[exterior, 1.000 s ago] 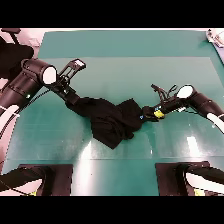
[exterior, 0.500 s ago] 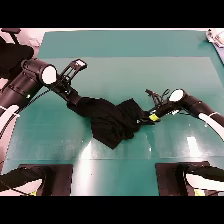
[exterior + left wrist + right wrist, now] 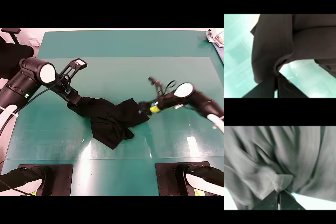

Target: Fold the shirts.

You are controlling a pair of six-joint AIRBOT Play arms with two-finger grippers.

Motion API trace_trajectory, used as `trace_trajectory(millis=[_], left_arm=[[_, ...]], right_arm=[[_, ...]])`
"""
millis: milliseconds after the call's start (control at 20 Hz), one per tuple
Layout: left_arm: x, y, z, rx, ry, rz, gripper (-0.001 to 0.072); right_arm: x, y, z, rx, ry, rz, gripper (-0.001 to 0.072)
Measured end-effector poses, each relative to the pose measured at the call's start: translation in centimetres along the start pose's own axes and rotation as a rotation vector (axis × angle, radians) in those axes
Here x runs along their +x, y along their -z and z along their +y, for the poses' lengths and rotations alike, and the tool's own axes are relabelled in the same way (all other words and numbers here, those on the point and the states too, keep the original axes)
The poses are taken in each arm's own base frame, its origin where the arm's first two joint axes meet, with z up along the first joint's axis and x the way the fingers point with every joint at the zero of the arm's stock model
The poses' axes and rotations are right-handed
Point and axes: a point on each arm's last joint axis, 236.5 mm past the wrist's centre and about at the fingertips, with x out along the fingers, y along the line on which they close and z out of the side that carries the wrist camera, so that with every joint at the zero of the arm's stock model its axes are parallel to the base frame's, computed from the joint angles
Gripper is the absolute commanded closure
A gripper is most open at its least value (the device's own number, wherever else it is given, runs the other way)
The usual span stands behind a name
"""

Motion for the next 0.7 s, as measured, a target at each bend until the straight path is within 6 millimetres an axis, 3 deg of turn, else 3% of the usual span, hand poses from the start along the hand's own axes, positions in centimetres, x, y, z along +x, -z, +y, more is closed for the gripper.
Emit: trace_trajectory(millis=[150, 250, 350, 500, 600, 700], left_arm=[[-2.7, -2.1, 0.4, -0.013, -0.011, -0.066, 0.0683], [-6.1, -4.8, 0.9, -0.018, -0.031, -0.163, 0.0683], [-11.0, -7.8, 1.7, -0.02, -0.063, -0.297, 0.0683], [-19.8, -10.9, 3.0, -0.024, -0.135, -0.506, 0.0683], [-25.8, -11.1, 3.8, -0.031, -0.193, -0.637, 0.0683], [-31.3, -10.1, 4.4, -0.041, -0.246, -0.755, 0.0683]], right_arm=[[-7.2, -5.8, 2.5, -0.062, -0.021, -0.244, 0.0687], [-13.2, -9.1, 3.6, -0.094, -0.016, -0.412, 0.0687], [-19.7, -11.4, 4.3, -0.122, 0.005, -0.575, 0.0687], [-28.6, -12.6, 5.0, -0.165, 0.063, -0.766, 0.0687], [-33.5, -12.3, 5.7, -0.205, 0.112, -0.859, 0.0687], [-37.6, -11.5, 7.2, -0.254, 0.157, -0.944, 0.0687]])
